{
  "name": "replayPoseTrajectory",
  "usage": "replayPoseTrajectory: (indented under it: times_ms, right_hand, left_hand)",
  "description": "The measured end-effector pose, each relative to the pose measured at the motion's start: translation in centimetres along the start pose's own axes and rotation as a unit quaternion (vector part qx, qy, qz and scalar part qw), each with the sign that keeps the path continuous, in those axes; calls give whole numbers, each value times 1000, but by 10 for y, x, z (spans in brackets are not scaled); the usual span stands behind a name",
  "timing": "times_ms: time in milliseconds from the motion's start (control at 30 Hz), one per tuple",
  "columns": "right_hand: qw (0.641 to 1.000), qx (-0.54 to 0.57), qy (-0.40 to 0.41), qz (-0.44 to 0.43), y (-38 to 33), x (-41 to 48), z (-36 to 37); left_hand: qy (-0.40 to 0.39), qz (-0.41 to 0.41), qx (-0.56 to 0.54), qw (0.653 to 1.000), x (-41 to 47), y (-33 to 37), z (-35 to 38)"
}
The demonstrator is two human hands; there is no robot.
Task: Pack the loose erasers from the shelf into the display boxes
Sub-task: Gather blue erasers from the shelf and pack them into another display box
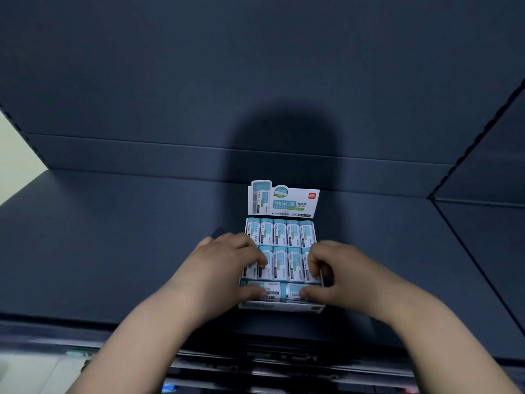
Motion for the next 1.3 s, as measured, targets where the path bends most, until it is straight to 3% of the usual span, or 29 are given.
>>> replayPoseTrajectory:
  times_ms: [333, 500, 600, 767, 1067, 1200, 1300]
  right_hand:
    - [1000, 13, 9, 13, 3, -4, 3]
    - [992, -15, 101, 72, 17, 4, -9]
    - [987, -6, 128, 95, 21, 11, -7]
    - [981, 12, 136, 140, 21, 14, 7]
    - [966, 40, 195, 166, 18, 13, 23]
    - [970, 30, 200, 133, 18, 11, 19]
    - [973, -38, 189, 130, 16, 10, 15]
  left_hand:
    - [-2, -23, -22, 999, 1, -2, 0]
    - [69, -82, 30, 994, 1, -11, -11]
    - [66, -129, 47, 988, 3, -16, -7]
    - [25, -160, -39, 986, 6, -16, 17]
    - [52, -156, -101, 981, 14, -22, 31]
    - [61, -140, -75, 985, 9, -26, 32]
    - [53, -110, 34, 992, 6, -24, 22]
Point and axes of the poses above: each hand's wrist, its own x-axis towards the middle knuckle, its own z-axis out of the palm, y = z × x, the point moved 4 cm from there along x, towards the middle knuckle, and after that the axes turned 9 degrees about y, right-handed, at the moved point
